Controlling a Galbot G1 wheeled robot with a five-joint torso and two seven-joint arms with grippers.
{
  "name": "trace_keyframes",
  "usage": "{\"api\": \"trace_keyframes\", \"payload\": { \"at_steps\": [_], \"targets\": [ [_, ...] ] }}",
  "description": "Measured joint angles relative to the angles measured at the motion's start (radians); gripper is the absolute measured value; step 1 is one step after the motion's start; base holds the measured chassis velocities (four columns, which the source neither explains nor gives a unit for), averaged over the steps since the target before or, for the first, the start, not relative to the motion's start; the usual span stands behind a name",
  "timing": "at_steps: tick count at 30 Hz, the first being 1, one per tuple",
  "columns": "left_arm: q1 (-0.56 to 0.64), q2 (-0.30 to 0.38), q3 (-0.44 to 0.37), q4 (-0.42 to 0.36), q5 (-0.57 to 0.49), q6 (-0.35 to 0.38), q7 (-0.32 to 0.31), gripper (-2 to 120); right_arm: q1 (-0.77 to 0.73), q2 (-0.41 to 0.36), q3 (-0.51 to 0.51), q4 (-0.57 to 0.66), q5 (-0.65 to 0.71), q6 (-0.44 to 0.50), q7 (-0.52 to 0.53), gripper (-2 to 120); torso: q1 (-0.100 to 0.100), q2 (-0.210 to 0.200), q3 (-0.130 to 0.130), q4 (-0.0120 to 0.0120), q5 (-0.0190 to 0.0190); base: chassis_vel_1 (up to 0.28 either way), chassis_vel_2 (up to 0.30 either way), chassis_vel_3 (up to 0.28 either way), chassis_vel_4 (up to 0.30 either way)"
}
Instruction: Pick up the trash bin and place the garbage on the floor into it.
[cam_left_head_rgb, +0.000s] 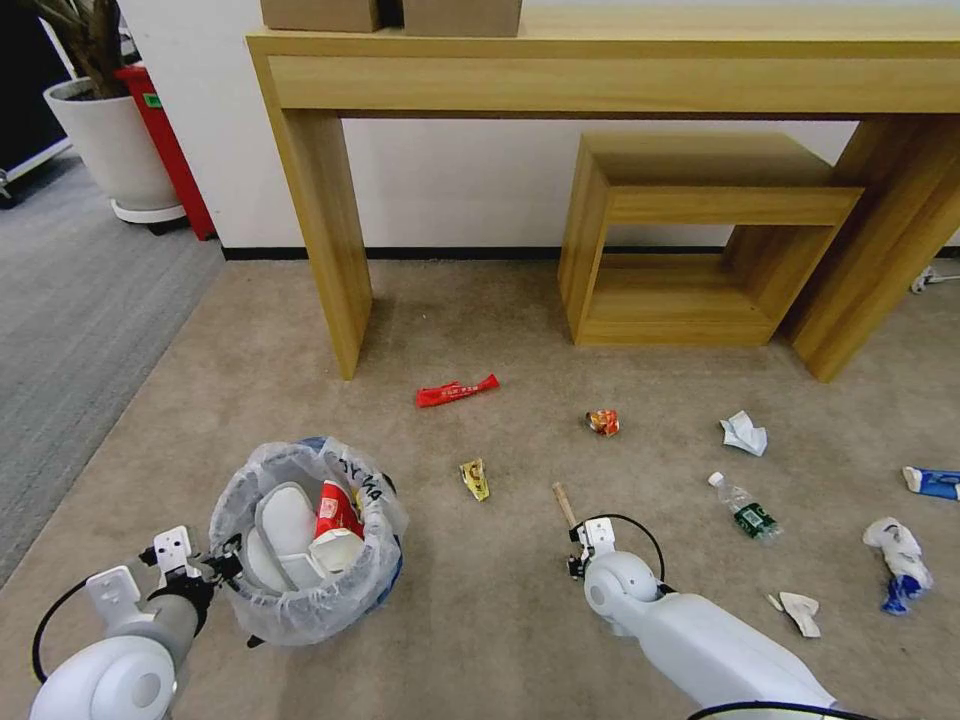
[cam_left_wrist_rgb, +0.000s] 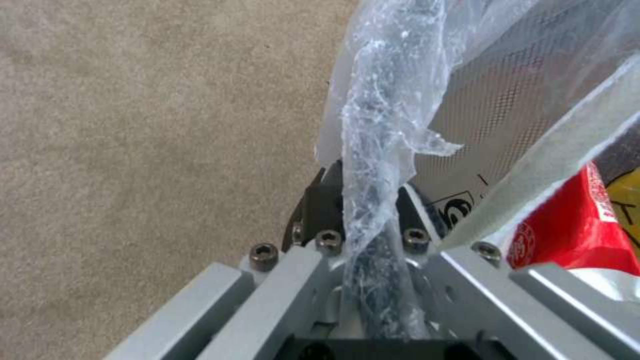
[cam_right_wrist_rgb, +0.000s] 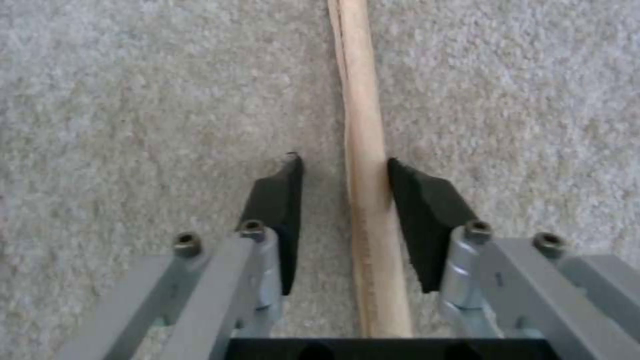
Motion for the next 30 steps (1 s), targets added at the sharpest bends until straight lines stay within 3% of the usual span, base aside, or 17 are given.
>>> {"api": "trace_keyframes", "payload": {
  "at_steps": [3, 13, 15, 19, 23, 30],
  "targets": [
    [0.0, 0.0, 0.001, 0.0, 0.0, -0.001, 0.0, 1, -0.002, 0.0, -0.001, -0.002, -0.002, 0.002, -0.002, 22, 0.0, 0.0, 0.0, 0.0003, 0.0003, 0.0, 0.0, 0.0, 0.0],
    [-0.001, 0.0, 0.003, 0.002, 0.002, -0.003, 0.001, 1, -0.012, -0.004, 0.003, -0.001, -0.012, 0.011, -0.005, 12, 0.0, 0.0, 0.0, 0.0001, 0.0006, 0.0, 0.0, 0.0, 0.0],
    [-0.003, 0.001, 0.004, 0.005, 0.003, -0.003, 0.001, 1, -0.018, -0.016, 0.017, 0.004, -0.01, 0.01, 0.003, 8, 0.0, 0.0, 0.001, -0.0016, -0.0024, 0.0, 0.0, 0.0, 0.0],
    [-0.008, 0.002, 0.007, 0.009, 0.003, -0.004, 0.001, 1, -0.03, -0.034, 0.034, 0.03, 0.001, 0.01, 0.006, 0, 0.0, 0.0, 0.001, -0.0023, -0.0005, 0.0, 0.0, 0.0, 0.0],
    [-0.011, 0.001, 0.012, 0.013, 0.004, -0.004, 0.002, 1, -0.041, -0.045, 0.045, 0.05, 0.002, 0.014, 0.006, 0, 0.0, 0.0, 0.001, -0.0008, -0.0005, 0.0, 0.0, 0.0, 0.0],
    [-0.009, -0.002, 0.016, 0.015, 0.011, -0.004, 0.002, 1, -0.054, -0.048, 0.049, 0.07, -0.008, 0.025, 0.005, 0, 0.0, 0.0, 0.0, -0.0007, -0.0005, 0.0, 0.0, 0.0, 0.0]
  ]
}}
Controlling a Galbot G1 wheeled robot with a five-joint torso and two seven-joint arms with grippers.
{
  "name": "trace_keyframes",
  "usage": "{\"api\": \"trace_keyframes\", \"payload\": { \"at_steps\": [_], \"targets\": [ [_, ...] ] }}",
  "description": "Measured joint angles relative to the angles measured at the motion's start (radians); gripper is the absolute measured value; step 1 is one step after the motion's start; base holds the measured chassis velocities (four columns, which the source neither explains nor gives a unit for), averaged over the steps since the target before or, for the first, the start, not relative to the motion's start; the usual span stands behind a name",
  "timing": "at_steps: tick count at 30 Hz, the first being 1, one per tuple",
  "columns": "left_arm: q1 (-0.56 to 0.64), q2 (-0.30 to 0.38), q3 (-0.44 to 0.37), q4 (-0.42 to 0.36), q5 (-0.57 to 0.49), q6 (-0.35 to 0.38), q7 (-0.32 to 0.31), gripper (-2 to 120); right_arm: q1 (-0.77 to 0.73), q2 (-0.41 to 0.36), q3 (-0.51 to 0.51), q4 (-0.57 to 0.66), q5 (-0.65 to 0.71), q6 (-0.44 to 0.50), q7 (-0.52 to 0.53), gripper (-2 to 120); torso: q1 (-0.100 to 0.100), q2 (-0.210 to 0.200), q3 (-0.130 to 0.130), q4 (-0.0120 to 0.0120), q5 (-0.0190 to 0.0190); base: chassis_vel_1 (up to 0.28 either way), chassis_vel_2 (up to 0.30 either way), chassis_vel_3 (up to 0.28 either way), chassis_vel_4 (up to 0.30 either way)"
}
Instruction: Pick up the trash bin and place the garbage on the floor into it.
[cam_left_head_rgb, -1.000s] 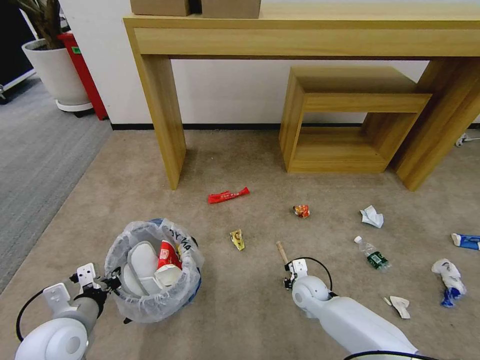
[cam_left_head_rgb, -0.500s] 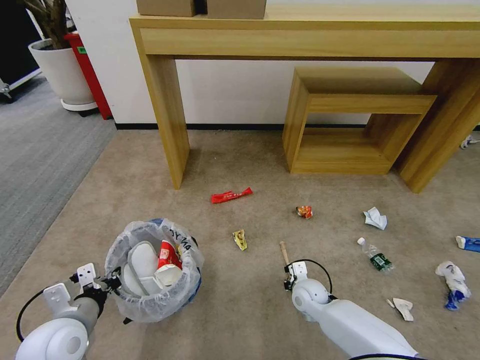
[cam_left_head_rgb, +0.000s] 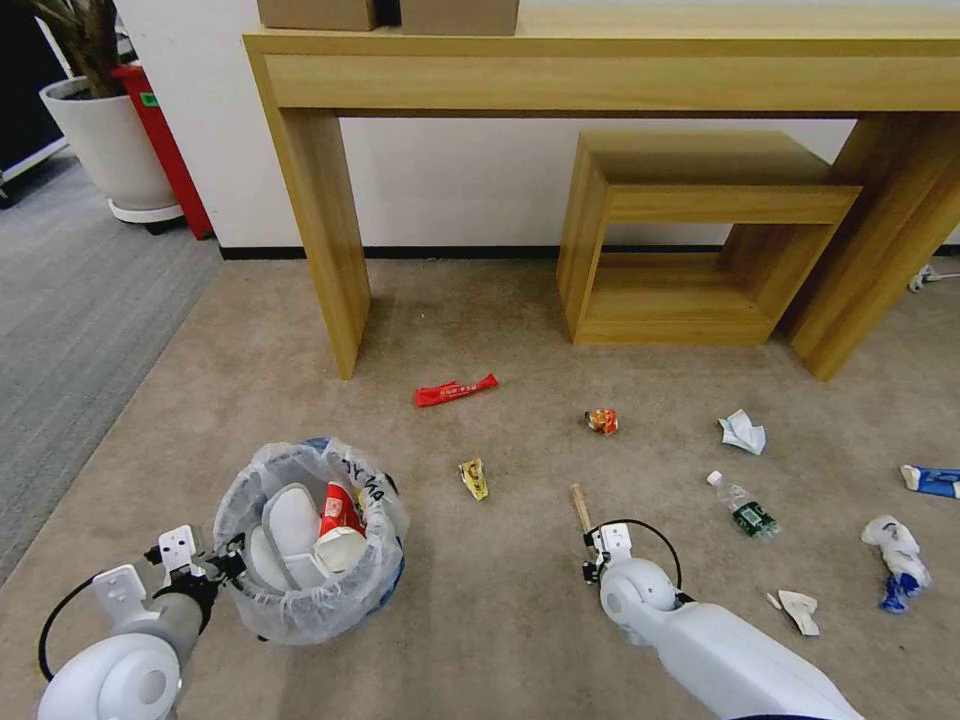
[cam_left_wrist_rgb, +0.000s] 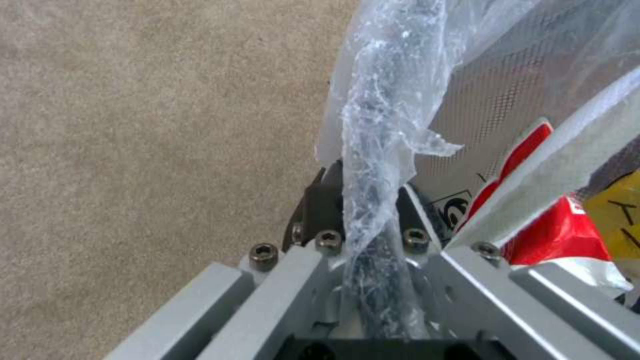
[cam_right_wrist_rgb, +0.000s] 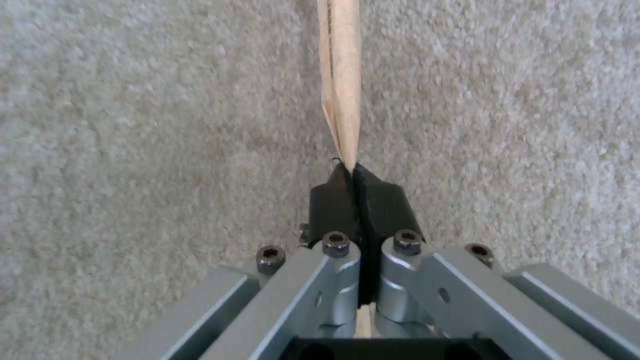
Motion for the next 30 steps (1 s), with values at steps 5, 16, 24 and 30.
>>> {"api": "trace_keyframes", "payload": {
  "at_steps": [5, 16, 24, 30],
  "targets": [
    [0.006, 0.005, -0.008, -0.005, -0.001, -0.001, 0.001, 1, -0.001, -0.01, 0.021, 0.041, -0.002, 0.051, -0.031, 0, 0.0, 0.0, 0.0, 0.0002, 0.0, 0.0, 0.0, 0.0, 0.0],
    [0.001, 0.006, -0.004, -0.022, -0.007, 0.004, -0.003, 1, 0.024, -0.081, 0.104, 0.377, -0.015, 0.31, -0.209, 0, 0.0, 0.0, 0.0, 0.0001, -0.0001, 0.0, 0.0, 0.0, 0.0],
    [0.011, 0.003, 0.001, -0.067, -0.007, 0.016, -0.012, 1, 0.223, -0.149, -0.017, 0.632, -0.004, 0.526, -0.399, 0, 0.0, 0.0, 0.0, 0.0002, 0.0001, 0.0, 0.0, 0.0, 0.0],
    [0.018, -0.003, 0.0, -0.092, -0.007, 0.02, -0.016, 1, 0.338, -0.152, -0.139, 0.655, -0.002, 0.663, -0.512, 0, 0.0, 0.0, 0.0, 0.0002, 0.0001, 0.0, 0.0, 0.0, 0.0]
  ]
}}
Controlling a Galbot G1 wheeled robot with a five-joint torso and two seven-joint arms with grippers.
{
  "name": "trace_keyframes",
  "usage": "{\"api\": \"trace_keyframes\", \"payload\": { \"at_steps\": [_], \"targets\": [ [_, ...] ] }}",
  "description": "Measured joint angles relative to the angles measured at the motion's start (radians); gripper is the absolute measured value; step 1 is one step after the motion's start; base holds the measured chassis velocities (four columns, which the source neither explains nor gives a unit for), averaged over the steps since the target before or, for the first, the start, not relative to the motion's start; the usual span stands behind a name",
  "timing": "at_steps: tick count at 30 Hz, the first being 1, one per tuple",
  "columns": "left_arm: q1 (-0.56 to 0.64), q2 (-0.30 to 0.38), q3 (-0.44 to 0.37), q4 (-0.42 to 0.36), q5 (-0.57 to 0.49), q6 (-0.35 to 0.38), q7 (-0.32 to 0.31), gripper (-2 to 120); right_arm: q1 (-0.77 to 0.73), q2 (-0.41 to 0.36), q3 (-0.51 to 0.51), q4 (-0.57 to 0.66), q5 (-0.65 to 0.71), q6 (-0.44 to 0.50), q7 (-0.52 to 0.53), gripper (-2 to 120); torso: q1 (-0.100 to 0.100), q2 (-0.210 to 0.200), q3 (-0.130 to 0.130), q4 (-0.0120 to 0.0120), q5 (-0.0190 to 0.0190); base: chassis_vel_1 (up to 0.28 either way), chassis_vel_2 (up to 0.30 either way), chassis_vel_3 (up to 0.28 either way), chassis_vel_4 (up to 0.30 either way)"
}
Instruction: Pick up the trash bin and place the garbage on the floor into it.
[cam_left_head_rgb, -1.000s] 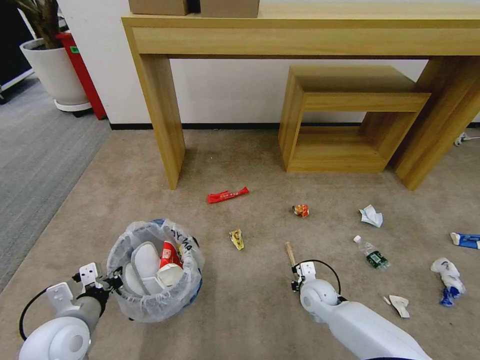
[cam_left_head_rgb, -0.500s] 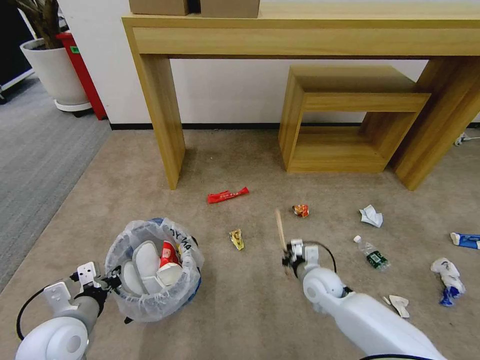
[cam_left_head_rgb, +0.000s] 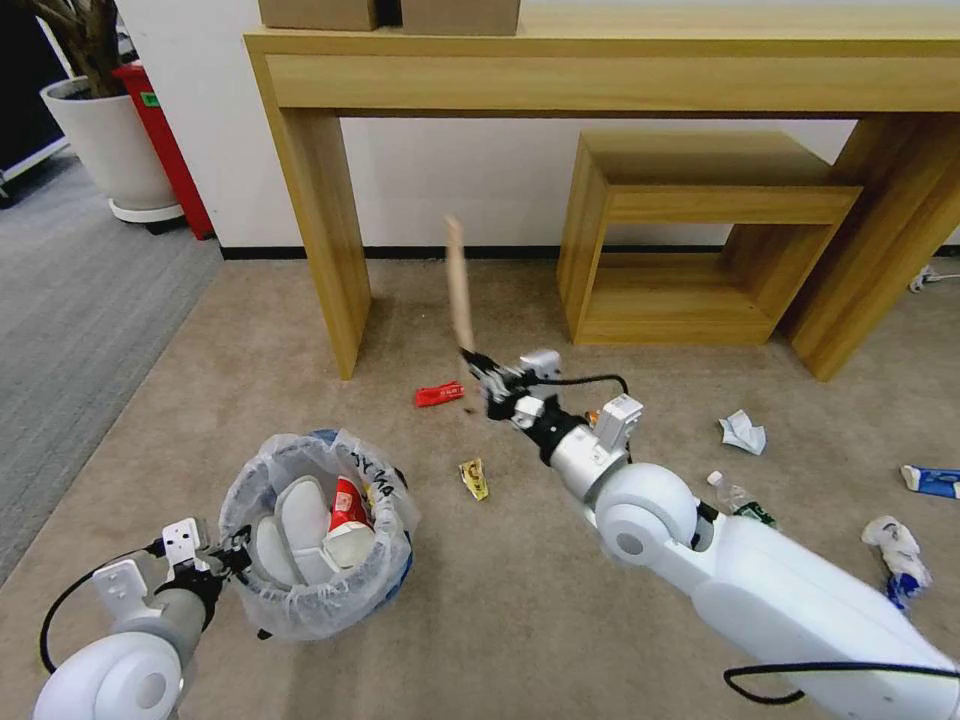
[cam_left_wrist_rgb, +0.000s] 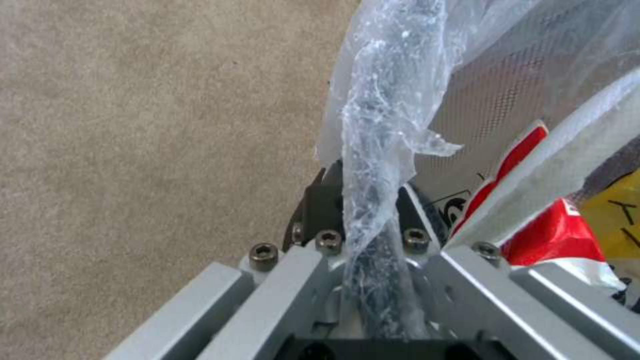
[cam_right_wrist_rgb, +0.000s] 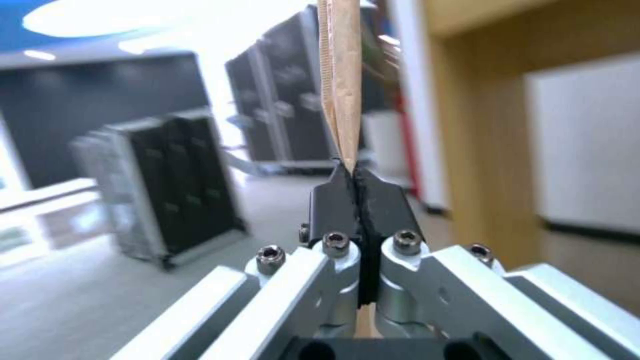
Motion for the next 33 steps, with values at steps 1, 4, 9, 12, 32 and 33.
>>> {"api": "trace_keyframes", "payload": {
  "at_steps": [1, 4, 9, 12, 32, 33],
  "targets": [
    [0.001, -0.002, 0.0, -0.007, 0.0, 0.001, -0.002, 1, 0.035, 0.007, -0.044, -0.004, -0.004, 0.027, -0.022, 0, 0.0, 0.0, 0.0, 0.0, -0.0002, 0.0, 0.0, 0.0, 0.0],
    [0.003, -0.007, 0.0, -0.018, 0.0, 0.003, -0.003, 1, 0.087, 0.027, -0.117, -0.022, -0.023, 0.061, -0.046, 0, 0.0, 0.0, 0.0, 0.0001, -0.0001, 0.0, 0.0, 0.0, 0.0],
    [0.011, -0.013, -0.005, -0.037, -0.001, 0.004, -0.005, 1, 0.131, 0.093, -0.228, -0.115, -0.127, 0.133, -0.078, 0, 0.0, 0.0, 0.0, 0.0001, -0.0001, 0.0, 0.0, 0.0, 0.0],
    [0.014, -0.013, -0.008, -0.042, -0.002, 0.004, -0.005, 1, 0.128, 0.117, -0.252, -0.152, -0.171, 0.159, -0.088, 0, 0.0, 0.0, 0.0, 0.0001, -0.0001, 0.0, 0.0, 0.0, 0.0],
    [0.006, -0.004, -0.017, -0.044, -0.023, 0.005, -0.011, 1, 0.078, 0.276, -0.4, -0.369, -0.312, 0.221, -0.11, 0, 0.0, 0.0, 0.0, 0.0, -0.0002, 0.0, 0.0, 0.0, 0.0],
    [0.005, -0.004, -0.017, -0.042, -0.024, 0.005, -0.011, 1, 0.076, 0.287, -0.409, -0.394, -0.329, 0.229, -0.113, 0, 0.0, 0.0, 0.0, 0.0, -0.0002, 0.0, 0.0, 0.0, 0.0]
  ]
}}
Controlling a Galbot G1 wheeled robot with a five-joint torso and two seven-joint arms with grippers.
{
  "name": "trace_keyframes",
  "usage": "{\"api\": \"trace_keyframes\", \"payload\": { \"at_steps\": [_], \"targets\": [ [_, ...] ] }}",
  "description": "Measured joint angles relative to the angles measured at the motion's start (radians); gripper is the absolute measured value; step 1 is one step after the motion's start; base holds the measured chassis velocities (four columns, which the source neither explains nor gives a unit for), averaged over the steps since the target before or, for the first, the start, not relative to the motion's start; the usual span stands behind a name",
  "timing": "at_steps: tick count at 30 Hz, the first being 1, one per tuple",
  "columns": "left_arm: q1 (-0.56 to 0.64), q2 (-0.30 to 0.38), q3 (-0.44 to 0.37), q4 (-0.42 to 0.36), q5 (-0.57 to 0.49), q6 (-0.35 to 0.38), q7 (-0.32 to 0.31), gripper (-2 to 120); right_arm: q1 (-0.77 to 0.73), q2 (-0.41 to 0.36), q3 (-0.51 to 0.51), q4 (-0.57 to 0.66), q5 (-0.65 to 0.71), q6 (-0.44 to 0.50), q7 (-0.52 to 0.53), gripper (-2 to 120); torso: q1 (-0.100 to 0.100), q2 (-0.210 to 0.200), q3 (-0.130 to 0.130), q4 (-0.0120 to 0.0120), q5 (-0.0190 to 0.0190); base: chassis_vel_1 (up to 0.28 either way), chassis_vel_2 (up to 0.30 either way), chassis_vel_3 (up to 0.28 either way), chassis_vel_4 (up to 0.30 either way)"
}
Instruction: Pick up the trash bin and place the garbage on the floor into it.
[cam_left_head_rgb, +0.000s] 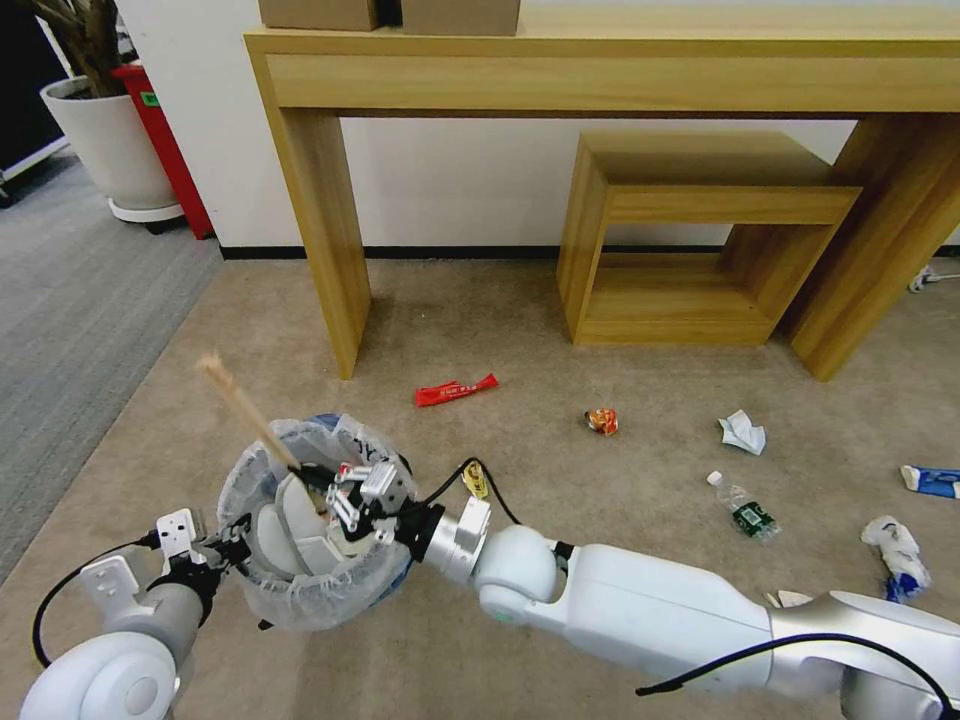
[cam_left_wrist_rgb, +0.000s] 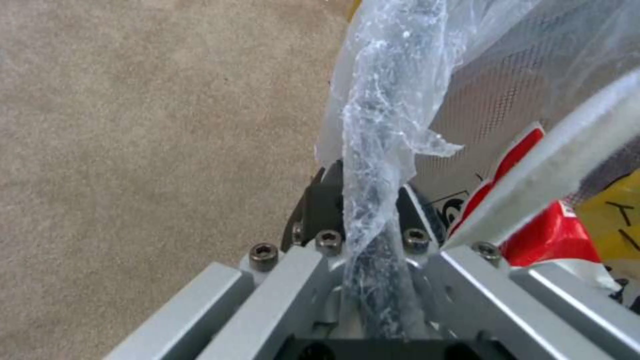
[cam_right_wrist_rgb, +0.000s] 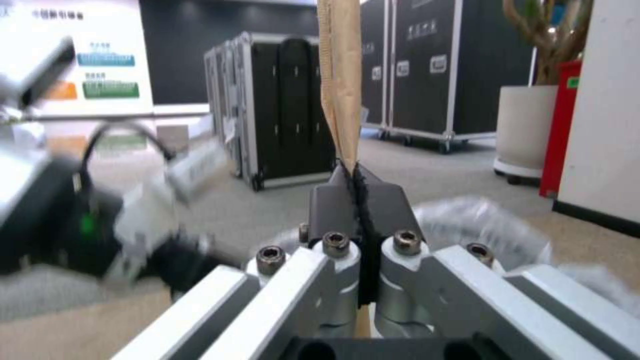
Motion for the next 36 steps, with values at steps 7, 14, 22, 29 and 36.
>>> {"api": "trace_keyframes", "payload": {
  "at_steps": [7, 14, 22, 29, 36],
  "targets": [
    [-0.001, 0.0, 0.0, 0.006, -0.001, 0.0, 0.0, 1, -0.006, 0.034, -0.016, -0.058, -0.03, 0.016, -0.003, 7, 0.0, 0.0, 0.0, 0.0, 0.0, 0.0, 0.0, 0.0, 0.0],
    [-0.003, -0.001, 0.0, 0.014, -0.001, -0.001, 0.002, 1, -0.007, 0.053, -0.016, -0.091, -0.045, 0.026, -0.005, 32, 0.0, 0.0, 0.0, 0.0001, 0.0001, 0.0, 0.0, 0.0, 0.0],
    [-0.006, -0.001, 0.0, 0.019, -0.001, -0.002, 0.003, 1, -0.004, 0.043, -0.008, -0.089, -0.046, 0.028, -0.008, 59, 0.0, 0.0, 0.0, 0.0, 0.0001, 0.0, 0.0, 0.0, 0.0],
    [-0.012, 0.004, -0.002, 0.034, 0.0, -0.002, 0.003, 1, -0.012, -0.019, 0.116, 0.02, 0.07, -0.043, 0.079, 89, 0.0, 0.0, 0.0, 0.0002, 0.0003, 0.0, 0.0, 0.0, 0.0],
    [-0.015, 0.011, -0.006, 0.044, -0.001, -0.002, 0.002, 1, -0.047, -0.121, 0.342, 0.147, 0.191, -0.13, 0.177, 100, 0.0, 0.0, 0.0, 0.0, 0.0004, 0.0, 0.0, 0.0, 0.0]
  ]
}}
